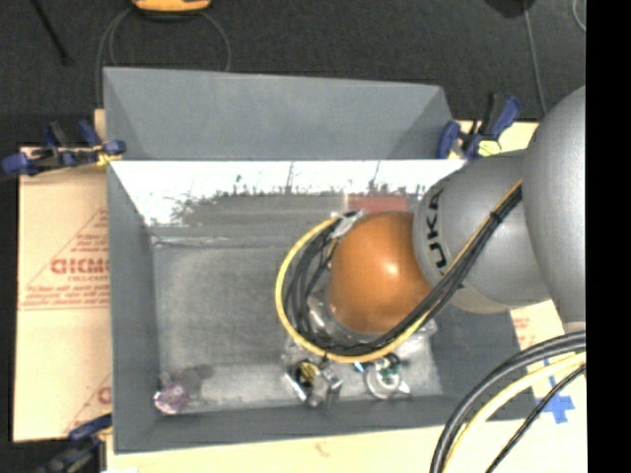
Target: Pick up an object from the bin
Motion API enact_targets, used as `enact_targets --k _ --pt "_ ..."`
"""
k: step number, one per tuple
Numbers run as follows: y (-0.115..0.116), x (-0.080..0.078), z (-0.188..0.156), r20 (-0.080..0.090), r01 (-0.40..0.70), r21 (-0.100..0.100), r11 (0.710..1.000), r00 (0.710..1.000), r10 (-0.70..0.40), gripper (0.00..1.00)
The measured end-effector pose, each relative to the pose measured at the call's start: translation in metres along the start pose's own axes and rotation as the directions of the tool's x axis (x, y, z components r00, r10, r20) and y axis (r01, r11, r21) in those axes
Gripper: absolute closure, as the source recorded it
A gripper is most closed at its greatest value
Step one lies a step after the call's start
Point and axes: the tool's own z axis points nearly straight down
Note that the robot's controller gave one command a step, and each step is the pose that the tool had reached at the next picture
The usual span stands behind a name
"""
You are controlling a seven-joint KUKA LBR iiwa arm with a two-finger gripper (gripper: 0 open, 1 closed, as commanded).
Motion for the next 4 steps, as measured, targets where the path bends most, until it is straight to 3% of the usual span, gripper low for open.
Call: enact_targets --k 1,2,3,4 --pt "0.002 -0.005 -0.050 0.004 0.028 0.004 1.000 1.000 -0.028 1.00" --pt "0.014 0.001 -0.070 0.002 0.057 0.003 0.998 0.998 -0.057 1.00" --pt "0.017 -0.019 0.010 0.007 0.064 0.003 0.998 0.998 -0.064 1.00" --pt "-0.031 0.003 -0.119 0.007 0.091 0.008 0.996 0.996 -0.091 1.00"
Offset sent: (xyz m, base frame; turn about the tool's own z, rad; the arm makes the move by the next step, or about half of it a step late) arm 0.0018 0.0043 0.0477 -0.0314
